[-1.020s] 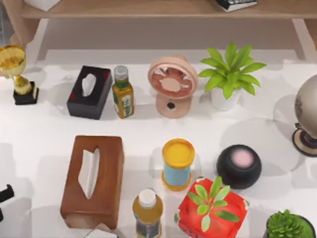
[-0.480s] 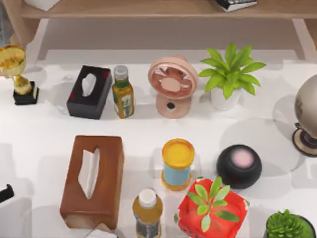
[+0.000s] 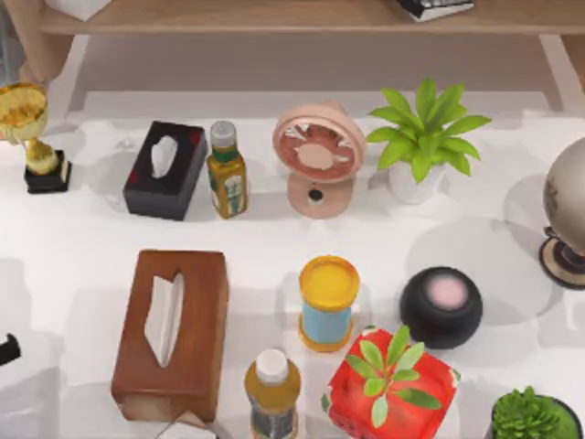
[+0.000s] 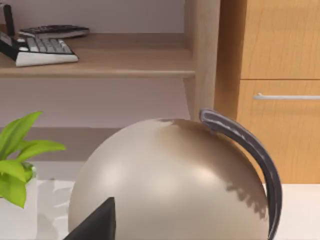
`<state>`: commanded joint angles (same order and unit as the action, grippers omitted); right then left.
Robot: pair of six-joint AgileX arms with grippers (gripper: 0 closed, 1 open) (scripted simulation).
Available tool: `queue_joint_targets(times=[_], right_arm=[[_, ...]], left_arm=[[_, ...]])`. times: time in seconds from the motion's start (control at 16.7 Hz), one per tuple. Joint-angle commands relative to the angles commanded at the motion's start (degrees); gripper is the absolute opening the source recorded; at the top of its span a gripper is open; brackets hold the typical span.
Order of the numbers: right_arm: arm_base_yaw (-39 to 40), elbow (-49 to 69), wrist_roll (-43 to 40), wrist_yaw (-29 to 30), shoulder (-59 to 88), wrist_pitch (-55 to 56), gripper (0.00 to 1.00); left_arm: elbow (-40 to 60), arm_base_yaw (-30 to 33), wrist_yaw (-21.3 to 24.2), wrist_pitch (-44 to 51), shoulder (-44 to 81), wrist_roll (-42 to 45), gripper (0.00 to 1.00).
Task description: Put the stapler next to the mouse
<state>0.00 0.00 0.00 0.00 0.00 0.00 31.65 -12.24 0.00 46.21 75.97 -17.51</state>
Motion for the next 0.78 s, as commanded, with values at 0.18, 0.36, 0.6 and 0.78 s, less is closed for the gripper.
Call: queue_joint_targets(times=[0.18, 0.36, 0.6, 0.78], right_arm=[[0.00, 0.00, 0.00, 0.00, 0.00, 0.00, 1.00], [0.00, 0.00, 0.00, 0.00, 0.00, 0.00, 1.00], [0.00, 0.00, 0.00, 0.00, 0.00, 0.00, 1.00], [0.00, 0.00, 0.00, 0.00, 0.00, 0.00, 1.00]], left_arm=[[1.75, 0.01, 0.01, 3.75, -2.16, -0.06, 0.00], [2.10, 0.05, 0.01, 4.03, -2.59, -0.04, 0.00], [4.02, -0.75, 0.04, 4.48, -0.42, 1.56, 0.00], [11.24, -2.58, 0.19, 6.16, 6.20, 6.95, 0.00]])
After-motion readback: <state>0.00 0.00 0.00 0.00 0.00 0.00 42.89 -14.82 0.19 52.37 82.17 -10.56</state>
